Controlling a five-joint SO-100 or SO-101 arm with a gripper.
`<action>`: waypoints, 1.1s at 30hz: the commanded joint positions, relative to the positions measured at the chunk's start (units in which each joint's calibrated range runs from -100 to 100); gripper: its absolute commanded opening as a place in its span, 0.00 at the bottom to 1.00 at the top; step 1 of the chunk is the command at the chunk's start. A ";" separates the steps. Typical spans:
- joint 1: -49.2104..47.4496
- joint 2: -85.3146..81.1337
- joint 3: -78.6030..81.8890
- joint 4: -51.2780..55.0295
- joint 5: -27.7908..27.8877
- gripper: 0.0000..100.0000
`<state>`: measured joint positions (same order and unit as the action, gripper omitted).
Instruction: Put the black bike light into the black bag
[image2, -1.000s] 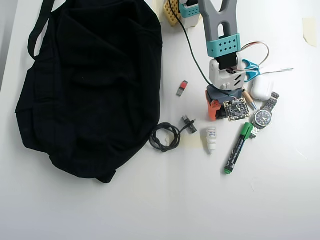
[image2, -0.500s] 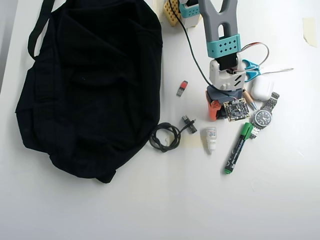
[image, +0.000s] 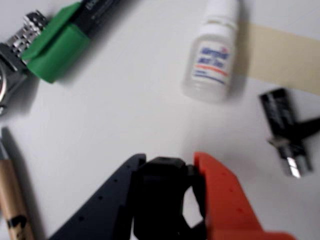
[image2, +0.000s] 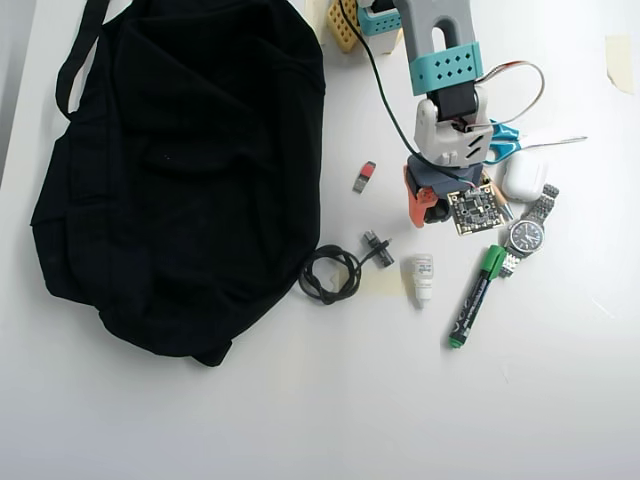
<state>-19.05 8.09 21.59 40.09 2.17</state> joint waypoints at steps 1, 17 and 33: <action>0.50 -4.77 -4.43 5.21 0.55 0.02; 9.92 -19.04 -12.96 30.10 6.43 0.02; 28.54 -29.75 -15.03 39.32 11.15 0.02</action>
<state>5.03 -19.35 9.30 79.12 12.87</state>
